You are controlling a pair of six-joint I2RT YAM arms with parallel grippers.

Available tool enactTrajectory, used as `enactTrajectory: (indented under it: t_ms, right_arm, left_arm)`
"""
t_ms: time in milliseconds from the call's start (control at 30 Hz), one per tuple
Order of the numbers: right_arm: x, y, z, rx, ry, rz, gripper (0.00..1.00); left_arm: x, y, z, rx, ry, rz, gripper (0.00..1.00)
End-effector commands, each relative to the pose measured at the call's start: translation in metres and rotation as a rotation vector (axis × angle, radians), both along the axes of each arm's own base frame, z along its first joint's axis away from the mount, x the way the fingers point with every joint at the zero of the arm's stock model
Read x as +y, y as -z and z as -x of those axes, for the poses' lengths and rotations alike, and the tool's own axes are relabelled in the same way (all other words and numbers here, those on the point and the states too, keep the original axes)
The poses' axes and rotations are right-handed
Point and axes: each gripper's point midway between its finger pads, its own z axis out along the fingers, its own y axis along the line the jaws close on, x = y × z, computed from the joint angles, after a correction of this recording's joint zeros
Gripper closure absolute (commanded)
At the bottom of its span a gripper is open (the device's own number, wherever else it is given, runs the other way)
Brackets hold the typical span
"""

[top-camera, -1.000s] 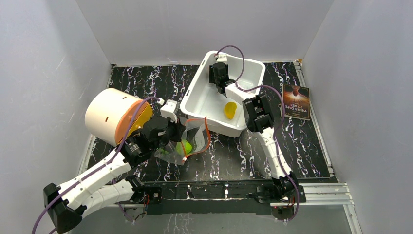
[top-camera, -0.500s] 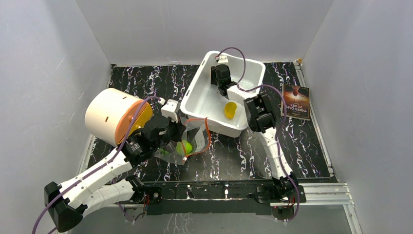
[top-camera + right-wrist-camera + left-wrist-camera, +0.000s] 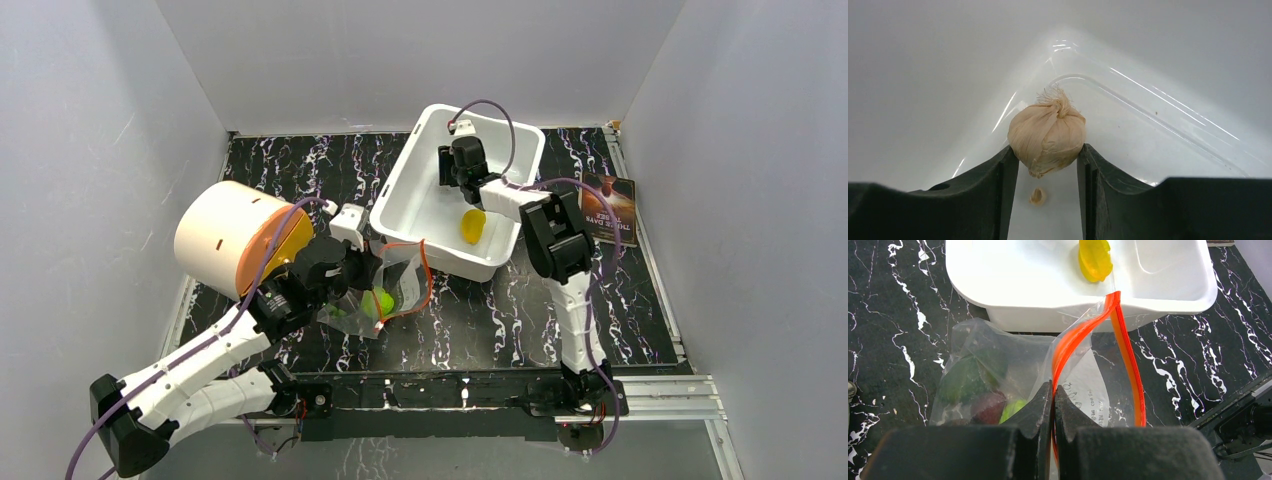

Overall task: Place the food in the zip-top bag and seal the zipper
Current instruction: Pick up the fake vegetable from the bin.

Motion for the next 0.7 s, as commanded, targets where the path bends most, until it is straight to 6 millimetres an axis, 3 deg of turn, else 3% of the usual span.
enactTrajectory:
  t_ms: [0,267,400,667]
  right_arm:
    - [0.0,-0.072,0.016,-0.084,-0.042,-0.047,0.66]
    - [-0.013,-0.108,0.072,-0.017,-0.04,-0.117,0.64]
    - [-0.006,-0.119,0.105,0.058,-0.104,-0.173,0.64]
    - [0.009,-0.154,0.192,0.136,-0.303,-0.28,0.64]
  left_arm:
    - [-0.003,-0.019,-0.004,-0.039,-0.005,0.042,1.0]
    - [-0.008,-0.022,-0.004,-0.041,0.013,0.054,1.0]
    - [-0.012,-0.022,-0.005,-0.039,0.017,0.067,1.0]
    - [-0.015,-0.022,-0.005,-0.03,0.02,0.082,1.0]
